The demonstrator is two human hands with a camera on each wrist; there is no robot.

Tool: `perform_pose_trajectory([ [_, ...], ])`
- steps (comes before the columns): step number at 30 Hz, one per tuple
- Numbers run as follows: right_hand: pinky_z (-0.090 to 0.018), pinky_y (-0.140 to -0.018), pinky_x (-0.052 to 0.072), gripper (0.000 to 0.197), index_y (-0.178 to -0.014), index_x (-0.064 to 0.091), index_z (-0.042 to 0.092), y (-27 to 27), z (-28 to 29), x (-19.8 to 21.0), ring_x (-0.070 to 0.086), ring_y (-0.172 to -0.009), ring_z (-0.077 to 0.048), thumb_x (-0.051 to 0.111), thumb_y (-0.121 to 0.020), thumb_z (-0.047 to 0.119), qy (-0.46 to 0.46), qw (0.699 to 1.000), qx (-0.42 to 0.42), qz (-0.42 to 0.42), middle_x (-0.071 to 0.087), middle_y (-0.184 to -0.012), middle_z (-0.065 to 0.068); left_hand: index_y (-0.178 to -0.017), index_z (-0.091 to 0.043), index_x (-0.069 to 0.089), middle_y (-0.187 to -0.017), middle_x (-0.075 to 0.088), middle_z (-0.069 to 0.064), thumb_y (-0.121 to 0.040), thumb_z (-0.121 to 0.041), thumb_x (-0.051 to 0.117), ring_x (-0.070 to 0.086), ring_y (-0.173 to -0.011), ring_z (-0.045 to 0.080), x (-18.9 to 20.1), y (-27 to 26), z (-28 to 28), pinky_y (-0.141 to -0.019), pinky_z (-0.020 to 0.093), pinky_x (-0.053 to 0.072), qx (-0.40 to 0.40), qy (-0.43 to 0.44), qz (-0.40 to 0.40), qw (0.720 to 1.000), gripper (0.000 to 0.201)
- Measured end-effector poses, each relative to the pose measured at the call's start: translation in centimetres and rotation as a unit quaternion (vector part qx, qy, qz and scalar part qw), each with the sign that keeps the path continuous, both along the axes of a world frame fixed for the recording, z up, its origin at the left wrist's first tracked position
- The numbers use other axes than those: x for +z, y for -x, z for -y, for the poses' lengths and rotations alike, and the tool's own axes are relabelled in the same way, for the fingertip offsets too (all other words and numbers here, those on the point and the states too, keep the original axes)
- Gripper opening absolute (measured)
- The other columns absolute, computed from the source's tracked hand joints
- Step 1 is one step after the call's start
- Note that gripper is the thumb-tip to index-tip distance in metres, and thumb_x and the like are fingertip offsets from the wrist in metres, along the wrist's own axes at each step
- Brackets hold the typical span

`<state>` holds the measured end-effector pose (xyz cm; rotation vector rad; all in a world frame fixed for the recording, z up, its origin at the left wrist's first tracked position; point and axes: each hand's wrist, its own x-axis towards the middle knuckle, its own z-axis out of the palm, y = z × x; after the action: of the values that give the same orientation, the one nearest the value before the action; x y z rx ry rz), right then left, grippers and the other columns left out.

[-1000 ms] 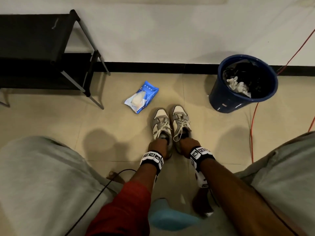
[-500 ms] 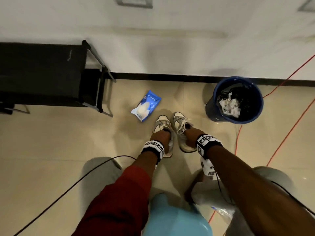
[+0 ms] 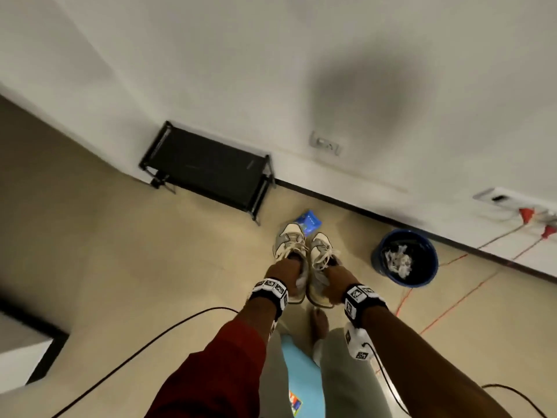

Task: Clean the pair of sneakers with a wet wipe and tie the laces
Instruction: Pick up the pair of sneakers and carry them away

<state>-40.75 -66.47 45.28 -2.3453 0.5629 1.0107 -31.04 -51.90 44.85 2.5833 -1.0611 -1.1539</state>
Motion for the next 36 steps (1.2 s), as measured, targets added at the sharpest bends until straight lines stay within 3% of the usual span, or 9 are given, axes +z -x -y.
perform_pose_trajectory([
  [3,-0.036,-0.082,0.05,0.037,-0.117,0.057,0.014,-1.4,-2.9,3.4,0.062,-0.104,-0.035,0.061,-0.082,0.027,0.002,0.999,0.049,-0.001,0.063,-0.116,-0.015,-0.121,-0.01,0.06,-0.117,0.065,0.015,-0.076,-0.022,0.079,0.063,-0.108,0.037,3.9,-0.1,-4.0,-0.088,0.042,0.053,0.065,-0.029,0.004,0.997,0.05],
  [7,-0.036,-0.083,0.049,0.04,-0.12,0.055,0.017,-4.1,-7.2,6.3,0.061,-0.104,-0.034,0.057,-0.085,0.035,0.001,0.994,0.107,0.024,0.062,-0.117,-0.011,-0.095,-0.012,0.073,-0.1,0.071,0.012,-0.075,-0.025,0.077,0.068,-0.096,0.033,8.1,-1.1,-8.8,-0.079,0.035,0.054,0.155,-0.043,0.01,0.987,0.025],
  [11,-0.039,-0.088,0.049,0.053,-0.117,0.054,0.02,-8.6,-12.3,6.3,0.059,-0.105,-0.034,0.041,-0.078,0.054,-0.01,0.983,0.173,0.062,0.06,-0.121,-0.01,-0.091,-0.014,0.075,-0.097,0.072,0.013,-0.075,-0.025,0.076,0.068,-0.092,0.034,10.6,-3.6,-15.0,-0.076,0.032,0.052,0.213,-0.037,0.037,0.976,0.02],
  [14,-0.04,-0.091,0.048,0.049,-0.115,0.054,0.019,-12.5,-16.5,6.3,0.059,-0.106,-0.035,0.042,-0.078,0.049,0.005,0.973,0.224,0.058,0.059,-0.119,-0.012,-0.095,-0.014,0.074,-0.1,0.071,0.013,-0.074,-0.024,0.077,0.068,-0.094,0.034,11.6,-6.1,-20.4,-0.079,0.034,0.054,0.23,-0.055,0.056,0.97,0.024],
  [19,-0.034,-0.089,0.046,0.033,-0.116,0.055,0.014,-17.6,-25.9,12.3,0.058,-0.106,-0.034,0.052,-0.089,0.034,0.01,0.966,0.247,0.076,0.059,-0.118,-0.013,-0.092,-0.015,0.073,-0.099,0.072,0.011,-0.074,-0.031,0.078,0.068,-0.095,0.032,12.3,-11.2,-29.6,-0.079,0.032,0.053,0.265,-0.047,0.076,0.96,0.026],
  [25,-0.036,-0.088,0.047,0.053,-0.111,0.056,0.018,-23.9,-34.4,12.0,0.059,-0.107,-0.032,0.034,-0.082,0.056,-0.014,0.976,0.188,0.105,0.06,-0.114,-0.01,-0.093,-0.017,0.074,-0.102,0.072,0.01,-0.075,-0.033,0.078,0.067,-0.098,0.031,14.2,-18.6,-38.8,-0.079,0.031,0.051,0.259,-0.064,0.092,0.959,0.025],
  [28,-0.034,-0.08,0.044,0.035,-0.119,0.057,0.016,-26.6,-36.6,13.1,0.059,-0.107,-0.032,0.051,-0.089,0.033,0.022,0.988,0.131,0.075,0.061,-0.115,-0.011,-0.097,-0.016,0.073,-0.105,0.071,0.011,-0.08,-0.032,0.073,0.066,-0.1,0.032,14.7,-23.0,-41.0,-0.08,0.032,0.051,0.24,-0.065,0.101,0.963,0.023],
  [33,-0.035,-0.087,0.046,0.035,-0.121,0.056,0.016,-31.9,-36.8,10.3,0.059,-0.108,-0.031,0.049,-0.094,0.037,0.011,0.997,0.023,0.075,0.063,-0.118,-0.01,-0.106,-0.014,0.071,-0.113,0.069,0.01,-0.088,-0.024,0.065,0.065,-0.105,0.03,12.8,-31.3,-40.2,-0.085,0.034,0.051,0.182,-0.058,0.098,0.977,0.022],
  [36,-0.033,-0.081,0.046,0.034,-0.116,0.059,0.02,-35.4,-35.9,7.9,0.061,-0.103,-0.031,0.046,-0.094,0.043,0.021,0.997,-0.023,0.069,0.064,-0.113,-0.009,-0.114,-0.014,0.07,-0.116,0.069,0.01,-0.085,-0.022,0.069,0.064,-0.108,0.031,10.4,-36.4,-38.6,-0.089,0.036,0.053,0.136,-0.055,0.073,0.987,0.03],
])
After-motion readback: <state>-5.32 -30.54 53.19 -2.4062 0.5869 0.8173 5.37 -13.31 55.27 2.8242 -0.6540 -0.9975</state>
